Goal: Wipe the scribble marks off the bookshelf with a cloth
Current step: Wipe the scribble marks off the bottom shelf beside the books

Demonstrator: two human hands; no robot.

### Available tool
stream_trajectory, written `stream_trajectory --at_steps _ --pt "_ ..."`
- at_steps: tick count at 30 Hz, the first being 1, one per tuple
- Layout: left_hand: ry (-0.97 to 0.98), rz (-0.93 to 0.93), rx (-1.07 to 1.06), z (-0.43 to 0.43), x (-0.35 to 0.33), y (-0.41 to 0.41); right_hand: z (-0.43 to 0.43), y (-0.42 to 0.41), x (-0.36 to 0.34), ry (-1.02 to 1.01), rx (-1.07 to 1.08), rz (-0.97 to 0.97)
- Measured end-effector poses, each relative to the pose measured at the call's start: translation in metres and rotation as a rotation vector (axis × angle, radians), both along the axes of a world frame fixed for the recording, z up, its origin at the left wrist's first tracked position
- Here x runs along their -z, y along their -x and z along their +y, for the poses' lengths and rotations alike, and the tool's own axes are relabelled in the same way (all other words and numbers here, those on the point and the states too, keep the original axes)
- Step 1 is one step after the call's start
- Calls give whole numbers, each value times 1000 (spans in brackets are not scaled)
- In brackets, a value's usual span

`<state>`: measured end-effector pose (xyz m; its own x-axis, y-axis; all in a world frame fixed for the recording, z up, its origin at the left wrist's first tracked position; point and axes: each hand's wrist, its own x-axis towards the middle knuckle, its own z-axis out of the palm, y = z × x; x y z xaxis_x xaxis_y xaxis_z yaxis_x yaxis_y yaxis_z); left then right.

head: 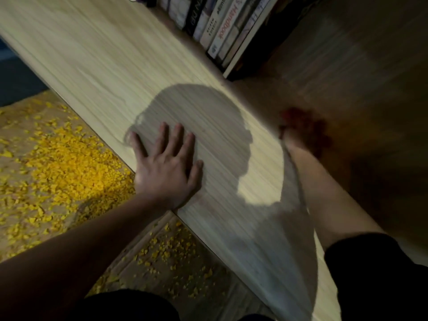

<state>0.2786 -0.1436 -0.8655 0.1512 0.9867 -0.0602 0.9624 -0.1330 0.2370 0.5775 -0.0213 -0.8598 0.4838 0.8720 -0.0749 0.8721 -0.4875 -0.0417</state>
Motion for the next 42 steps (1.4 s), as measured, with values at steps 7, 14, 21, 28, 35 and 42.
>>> stream_trajectory --at_steps 7,14,21,28,35,42 --pt "9 -74 -35 1 -3 3 -60 164 6 -101 -689 289" --pt "15 -71 -9 0 -2 5 -144 48 2 -133 -554 120" --pt "19 -73 -4 -1 -3 3 -180 71 -5 -92 -383 228" --pt "50 -10 49 0 -2 5 -345 30 -3 -68 -296 337" --pt "51 27 80 2 -3 6 -252 34 -5 -74 164 172" --pt "151 72 159 3 -9 12 -373 44 -13 -82 -158 439"
